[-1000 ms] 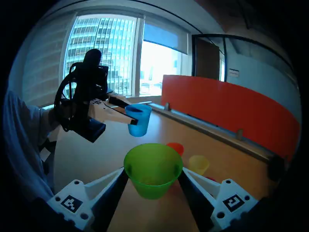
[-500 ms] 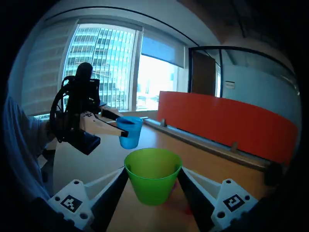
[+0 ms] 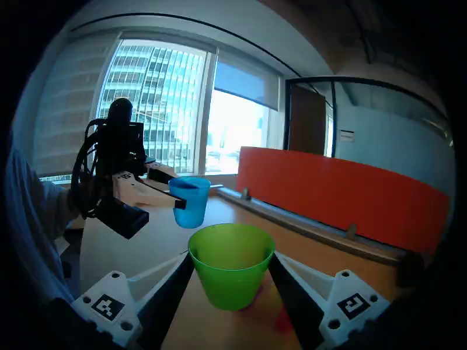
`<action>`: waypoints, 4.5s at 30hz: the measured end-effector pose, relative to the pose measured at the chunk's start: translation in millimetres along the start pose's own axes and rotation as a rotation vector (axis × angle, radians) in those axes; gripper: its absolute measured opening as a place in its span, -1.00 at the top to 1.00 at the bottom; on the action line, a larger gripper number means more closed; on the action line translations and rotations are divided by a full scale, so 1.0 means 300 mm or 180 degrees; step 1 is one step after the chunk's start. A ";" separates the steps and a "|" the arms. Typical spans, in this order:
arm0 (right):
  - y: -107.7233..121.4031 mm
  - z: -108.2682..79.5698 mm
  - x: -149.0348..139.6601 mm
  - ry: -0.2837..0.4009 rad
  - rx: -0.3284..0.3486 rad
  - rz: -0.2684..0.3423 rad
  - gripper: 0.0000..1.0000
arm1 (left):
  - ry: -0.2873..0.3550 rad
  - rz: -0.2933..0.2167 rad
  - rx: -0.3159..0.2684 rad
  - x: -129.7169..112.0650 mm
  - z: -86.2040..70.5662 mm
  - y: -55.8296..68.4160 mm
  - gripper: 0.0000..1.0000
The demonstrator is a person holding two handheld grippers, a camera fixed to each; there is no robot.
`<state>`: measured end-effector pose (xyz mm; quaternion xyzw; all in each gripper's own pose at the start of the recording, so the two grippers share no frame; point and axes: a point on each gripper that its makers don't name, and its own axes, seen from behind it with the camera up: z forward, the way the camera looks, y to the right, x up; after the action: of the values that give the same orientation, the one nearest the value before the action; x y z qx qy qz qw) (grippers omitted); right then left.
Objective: Pour water
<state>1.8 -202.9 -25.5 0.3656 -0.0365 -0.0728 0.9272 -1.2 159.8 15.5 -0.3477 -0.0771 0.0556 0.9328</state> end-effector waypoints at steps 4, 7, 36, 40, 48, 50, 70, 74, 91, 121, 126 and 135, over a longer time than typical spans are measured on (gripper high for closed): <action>-0.003 0.003 0.017 0.0036 0.0026 0.0011 -0.82 | 0.0063 0.0055 0.0007 0.029 -0.011 0.011 -0.68; -0.003 0.008 0.025 0.0051 0.0037 0.0011 -0.81 | 0.0119 0.0125 0.0023 0.054 -0.020 0.017 -0.68; -0.075 0.091 0.015 0.0085 0.0291 0.0067 -0.79 | 0.0380 0.1068 0.0370 0.238 -0.054 0.046 -0.69; -0.093 0.106 0.008 0.0080 0.0337 0.0067 -0.79 | 0.0372 0.1202 0.0406 0.255 -0.051 0.049 -0.69; -0.126 0.135 -0.006 0.0072 0.0418 0.0075 -0.79 | 0.0391 0.1478 0.0481 0.296 -0.047 0.063 -0.69; -0.132 0.143 -0.010 0.0072 0.0430 0.0084 -0.79 | 0.0391 0.1552 0.0496 0.307 -0.045 0.067 -0.69; -0.181 0.172 -0.038 0.0062 0.0561 0.0129 -0.79 | 0.0442 0.2350 0.0638 0.408 -0.040 0.137 -0.68; -0.184 0.171 -0.037 0.0068 0.0572 0.0128 -0.79 | 0.0450 0.2473 0.0661 0.420 -0.033 0.146 -0.69; -0.181 0.175 -0.024 0.0082 0.0585 0.0106 -0.79 | 0.0470 0.2920 0.0743 0.448 -0.019 0.147 -0.69; -0.169 0.176 -0.015 0.0090 0.0559 0.0060 -0.78 | 0.0471 0.3392 0.0940 0.475 -0.015 0.132 -0.69; -0.165 0.175 -0.011 0.0097 0.0550 0.0055 -0.79 | 0.0473 0.3460 0.0969 0.484 -0.019 0.129 -0.69; -0.157 0.175 -0.006 0.0117 0.0536 0.0052 -0.78 | 0.0499 0.3604 0.1017 0.509 -0.031 0.139 -0.69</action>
<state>-11.4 -271.9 -19.4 0.4433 -0.0285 -0.0551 0.8942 148.4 209.3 -2.7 -0.1930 0.1988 0.5297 0.8017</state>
